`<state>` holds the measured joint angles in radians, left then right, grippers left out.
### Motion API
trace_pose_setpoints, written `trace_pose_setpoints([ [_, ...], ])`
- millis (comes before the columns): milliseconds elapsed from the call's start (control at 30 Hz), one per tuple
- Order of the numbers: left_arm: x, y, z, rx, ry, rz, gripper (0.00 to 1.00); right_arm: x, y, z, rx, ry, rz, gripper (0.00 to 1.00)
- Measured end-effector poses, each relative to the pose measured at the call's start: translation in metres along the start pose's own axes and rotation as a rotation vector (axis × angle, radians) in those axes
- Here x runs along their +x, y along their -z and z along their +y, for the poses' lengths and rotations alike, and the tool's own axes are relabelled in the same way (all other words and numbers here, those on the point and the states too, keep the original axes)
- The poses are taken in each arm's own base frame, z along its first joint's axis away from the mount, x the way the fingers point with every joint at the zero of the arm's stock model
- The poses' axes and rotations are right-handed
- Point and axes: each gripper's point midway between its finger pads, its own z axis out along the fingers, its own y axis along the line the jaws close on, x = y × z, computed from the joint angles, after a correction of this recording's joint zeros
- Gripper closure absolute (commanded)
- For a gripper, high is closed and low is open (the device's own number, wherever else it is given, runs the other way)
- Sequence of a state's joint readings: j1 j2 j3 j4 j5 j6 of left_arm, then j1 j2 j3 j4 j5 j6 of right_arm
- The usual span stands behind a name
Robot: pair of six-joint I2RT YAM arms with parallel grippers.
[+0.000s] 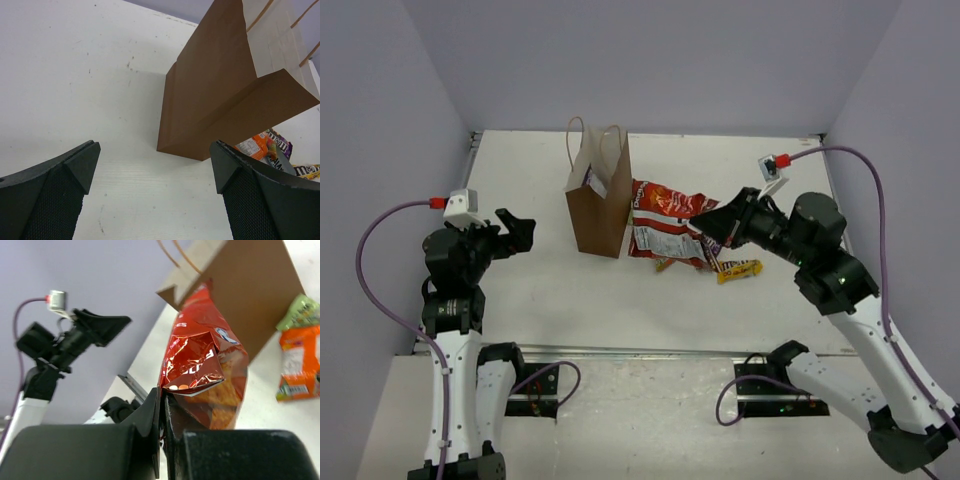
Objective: Place the snacks into the paper bag
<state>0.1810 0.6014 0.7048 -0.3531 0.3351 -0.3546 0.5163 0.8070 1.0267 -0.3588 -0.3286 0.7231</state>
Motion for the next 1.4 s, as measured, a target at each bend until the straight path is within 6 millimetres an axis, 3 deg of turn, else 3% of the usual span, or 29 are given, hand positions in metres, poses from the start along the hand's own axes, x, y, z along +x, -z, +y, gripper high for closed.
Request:
trace_pose_setpoints([
  [300, 0.000, 0.000, 0.000, -0.001, 0.000, 0.000, 0.00, -0.071, -0.012, 0.091, -0.192, 0.115, -0.002, 1.00],
  [533, 0.000, 0.000, 0.000, -0.003, 0.000, -0.001, 0.00, -0.115, -0.043, 0.136, -0.262, 0.149, -0.010, 1.00],
  [633, 0.000, 0.000, 0.000, -0.003, 0.000, -0.001, 0.00, -0.129, -0.061, 0.144, -0.267, 0.149, -0.029, 1.00],
  [833, 0.000, 0.000, 0.001, -0.004, 0.001, -0.001, 0.00, -0.141, -0.120, 0.146, -0.246, 0.105, -0.022, 1.00],
  [1000, 0.000, 0.000, 0.001, -0.007, 0.001, -0.002, 0.00, -0.132, -0.163, 0.116, -0.131, 0.049, -0.010, 1.00],
  [1233, -0.001, 0.000, 0.001, -0.007, 0.000, -0.003, 0.00, -0.133, -0.175, 0.089, -0.010, 0.013, -0.055, 1.00],
  [1400, -0.002, 0.002, 0.000, -0.006, -0.003, -0.013, 0.00, -0.120, -0.174, 0.072, 0.031, 0.001, -0.045, 1.00],
])
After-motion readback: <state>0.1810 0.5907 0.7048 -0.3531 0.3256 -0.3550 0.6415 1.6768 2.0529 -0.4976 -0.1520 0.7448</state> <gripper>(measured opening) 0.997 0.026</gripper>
